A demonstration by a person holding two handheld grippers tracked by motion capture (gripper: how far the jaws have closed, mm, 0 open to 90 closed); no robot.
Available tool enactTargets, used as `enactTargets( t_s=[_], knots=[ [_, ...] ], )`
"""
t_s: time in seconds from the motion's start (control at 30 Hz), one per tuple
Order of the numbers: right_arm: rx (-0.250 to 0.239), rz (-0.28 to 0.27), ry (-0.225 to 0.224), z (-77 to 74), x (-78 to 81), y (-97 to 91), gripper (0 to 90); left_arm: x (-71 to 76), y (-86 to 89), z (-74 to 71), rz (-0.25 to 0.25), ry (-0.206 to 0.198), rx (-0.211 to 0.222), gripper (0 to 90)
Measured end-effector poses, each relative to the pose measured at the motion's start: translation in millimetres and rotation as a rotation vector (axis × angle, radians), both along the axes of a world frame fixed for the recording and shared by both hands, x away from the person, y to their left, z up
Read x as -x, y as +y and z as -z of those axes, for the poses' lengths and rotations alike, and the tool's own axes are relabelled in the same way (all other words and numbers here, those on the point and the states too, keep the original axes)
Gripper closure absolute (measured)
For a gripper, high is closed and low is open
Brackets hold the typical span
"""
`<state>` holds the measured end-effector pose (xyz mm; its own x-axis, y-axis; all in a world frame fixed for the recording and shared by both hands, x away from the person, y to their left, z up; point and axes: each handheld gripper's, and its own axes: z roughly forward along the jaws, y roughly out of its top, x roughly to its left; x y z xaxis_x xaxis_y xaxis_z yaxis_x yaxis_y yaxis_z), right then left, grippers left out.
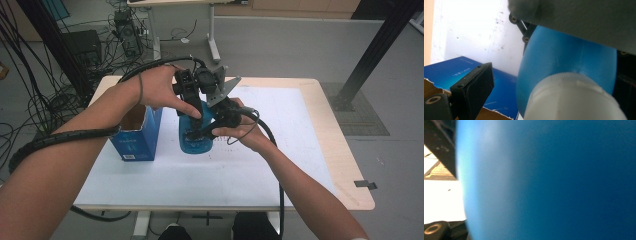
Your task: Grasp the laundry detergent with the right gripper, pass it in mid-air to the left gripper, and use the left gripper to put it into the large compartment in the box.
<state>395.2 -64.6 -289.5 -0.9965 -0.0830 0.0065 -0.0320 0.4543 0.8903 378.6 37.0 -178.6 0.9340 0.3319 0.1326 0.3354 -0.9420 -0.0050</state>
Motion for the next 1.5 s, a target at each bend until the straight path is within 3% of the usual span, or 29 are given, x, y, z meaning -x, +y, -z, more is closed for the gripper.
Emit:
enactTargets(
  t_s=[1.5],
  knots=[
    [-0.002, 0.000, 0.009, -2.3, 2.7, -4.4, 43.9, 1.2, -5.6, -2.4, 0.018, 0.006, 0.004, 7.8]
  ],
)
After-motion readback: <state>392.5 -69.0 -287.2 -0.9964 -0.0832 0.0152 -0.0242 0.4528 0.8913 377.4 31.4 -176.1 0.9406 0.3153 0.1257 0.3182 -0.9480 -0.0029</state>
